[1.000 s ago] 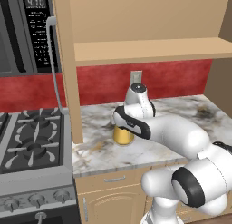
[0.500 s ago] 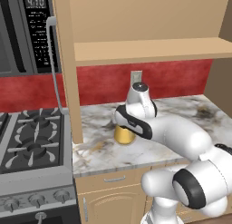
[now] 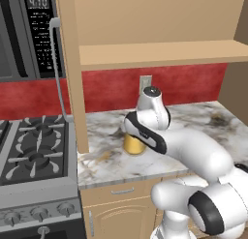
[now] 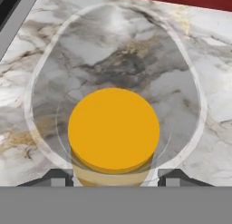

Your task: There is a tray on the dining counter. Grab the cup, mug, and pitcher and place them on the tray. The pitcher may be placed next to the tray if it cannot fit the tray.

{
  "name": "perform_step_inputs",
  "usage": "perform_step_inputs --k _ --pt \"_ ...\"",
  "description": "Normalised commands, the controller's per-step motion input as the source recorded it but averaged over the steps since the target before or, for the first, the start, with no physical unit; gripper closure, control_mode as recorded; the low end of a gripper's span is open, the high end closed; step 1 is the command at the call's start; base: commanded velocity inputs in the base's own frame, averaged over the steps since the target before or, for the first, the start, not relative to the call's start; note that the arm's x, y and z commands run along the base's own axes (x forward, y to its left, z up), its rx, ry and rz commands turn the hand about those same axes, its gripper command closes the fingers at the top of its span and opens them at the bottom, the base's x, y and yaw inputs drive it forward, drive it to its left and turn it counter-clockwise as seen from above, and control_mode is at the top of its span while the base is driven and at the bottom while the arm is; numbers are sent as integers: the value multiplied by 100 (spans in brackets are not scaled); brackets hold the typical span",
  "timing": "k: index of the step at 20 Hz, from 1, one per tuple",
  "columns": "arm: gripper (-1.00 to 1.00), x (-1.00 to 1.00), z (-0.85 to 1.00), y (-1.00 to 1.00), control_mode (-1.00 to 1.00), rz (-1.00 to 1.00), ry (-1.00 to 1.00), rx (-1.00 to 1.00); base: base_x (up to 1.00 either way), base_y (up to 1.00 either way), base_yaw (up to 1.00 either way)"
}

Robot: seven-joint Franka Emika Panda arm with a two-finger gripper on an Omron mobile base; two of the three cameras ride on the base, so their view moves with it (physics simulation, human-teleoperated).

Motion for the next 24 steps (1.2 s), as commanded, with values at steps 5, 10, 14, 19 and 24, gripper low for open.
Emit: perform_step_inputs --k 5,10,14,19,24 --pt "100 -44 20 -11 -100 0 -5 0 0 0 0" --pt "100 -48 20 -16 -100 0 -8 0 0 0 0" --pt "100 -51 26 -20 -100 0 -10 0 0 0 0" --pt "100 -43 34 -10 -100 0 -12 0 0 0 0" --pt "100 -32 39 -5 -100 0 -12 0 0 0 0"
